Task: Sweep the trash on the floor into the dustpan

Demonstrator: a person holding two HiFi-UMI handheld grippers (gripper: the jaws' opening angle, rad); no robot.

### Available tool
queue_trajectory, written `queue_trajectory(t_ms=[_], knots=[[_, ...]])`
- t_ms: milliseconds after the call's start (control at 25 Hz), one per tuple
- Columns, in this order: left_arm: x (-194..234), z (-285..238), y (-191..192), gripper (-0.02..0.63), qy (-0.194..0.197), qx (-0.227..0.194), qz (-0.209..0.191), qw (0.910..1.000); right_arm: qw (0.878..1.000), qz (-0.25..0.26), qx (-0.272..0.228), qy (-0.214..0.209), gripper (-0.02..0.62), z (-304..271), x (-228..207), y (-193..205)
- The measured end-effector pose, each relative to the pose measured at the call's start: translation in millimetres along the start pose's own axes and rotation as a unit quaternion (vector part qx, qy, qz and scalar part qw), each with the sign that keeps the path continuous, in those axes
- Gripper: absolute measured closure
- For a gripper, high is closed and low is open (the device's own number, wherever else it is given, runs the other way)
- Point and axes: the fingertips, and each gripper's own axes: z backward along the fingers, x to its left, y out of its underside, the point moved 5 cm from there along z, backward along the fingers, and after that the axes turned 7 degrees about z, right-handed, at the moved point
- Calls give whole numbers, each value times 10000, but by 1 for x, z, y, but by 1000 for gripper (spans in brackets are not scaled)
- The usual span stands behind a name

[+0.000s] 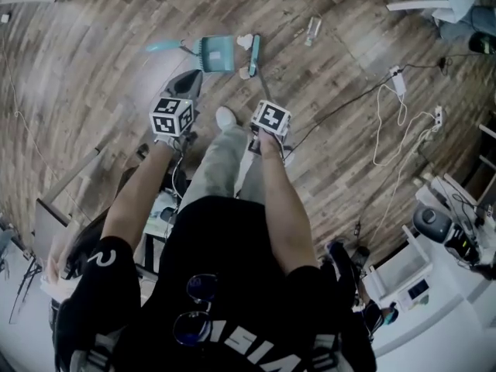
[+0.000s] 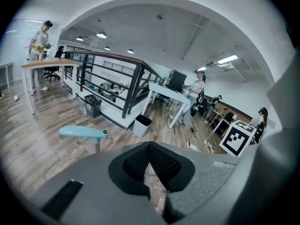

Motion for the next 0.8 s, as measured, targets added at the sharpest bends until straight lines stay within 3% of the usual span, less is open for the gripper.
queue_trajectory(t_ms=[240,480,800], knots=[[30,24,0,607,-294,-166,213,9992,9920,393,-325,-1159,512,-5,67,-19],[43,44,0,607,-498,-322,354,9976,9935,518,-246,-986,512,5,64,-19],[8,37,-6,607,-367,-283,150,9988,9936,340,-555,-928,512,31,18,-23]])
